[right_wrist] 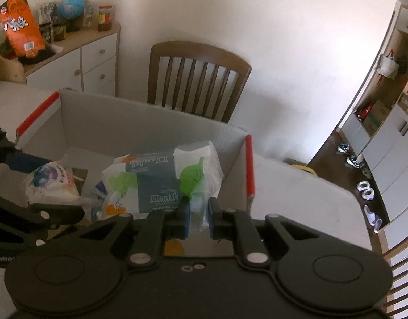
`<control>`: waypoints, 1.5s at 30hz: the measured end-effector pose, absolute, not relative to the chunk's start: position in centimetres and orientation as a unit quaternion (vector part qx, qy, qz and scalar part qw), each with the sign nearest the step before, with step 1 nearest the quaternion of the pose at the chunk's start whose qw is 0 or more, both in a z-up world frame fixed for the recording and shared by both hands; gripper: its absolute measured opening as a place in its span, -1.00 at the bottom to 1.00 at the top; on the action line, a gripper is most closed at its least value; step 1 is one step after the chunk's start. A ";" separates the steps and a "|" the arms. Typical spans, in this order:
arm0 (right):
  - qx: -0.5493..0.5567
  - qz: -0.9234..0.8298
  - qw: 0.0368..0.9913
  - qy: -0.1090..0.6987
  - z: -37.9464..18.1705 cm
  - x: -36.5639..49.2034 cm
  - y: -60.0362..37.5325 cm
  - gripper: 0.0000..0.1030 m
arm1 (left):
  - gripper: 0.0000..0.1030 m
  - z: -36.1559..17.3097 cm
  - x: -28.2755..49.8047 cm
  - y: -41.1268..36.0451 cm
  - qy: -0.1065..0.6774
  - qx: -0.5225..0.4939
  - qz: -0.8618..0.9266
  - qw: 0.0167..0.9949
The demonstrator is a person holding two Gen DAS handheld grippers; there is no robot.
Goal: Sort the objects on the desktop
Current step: 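Lower into the box and open the left tool while right tool releases the bag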
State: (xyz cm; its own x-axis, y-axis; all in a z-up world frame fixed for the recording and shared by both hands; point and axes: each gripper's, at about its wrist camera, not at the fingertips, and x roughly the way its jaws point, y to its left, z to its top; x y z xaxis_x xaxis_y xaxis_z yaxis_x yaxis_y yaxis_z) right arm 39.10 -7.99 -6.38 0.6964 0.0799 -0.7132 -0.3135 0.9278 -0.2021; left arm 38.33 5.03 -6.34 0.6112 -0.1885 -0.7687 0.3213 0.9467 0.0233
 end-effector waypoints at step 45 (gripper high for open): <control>-0.098 0.151 0.905 0.385 -2.8 35.5 -10.1 -0.07 | 0.54 -2.7 35.7 4.4 0.401 0.075 -0.119 0.905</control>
State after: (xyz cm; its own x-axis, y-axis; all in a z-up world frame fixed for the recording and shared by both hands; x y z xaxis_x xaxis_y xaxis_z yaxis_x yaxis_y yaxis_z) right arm 35.51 -10.07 -2.78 0.6580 0.1966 -0.7269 -0.3483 0.9353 -0.0623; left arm 35.73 4.36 -2.69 0.6498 -0.1548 -0.7442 0.2749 0.9606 0.0403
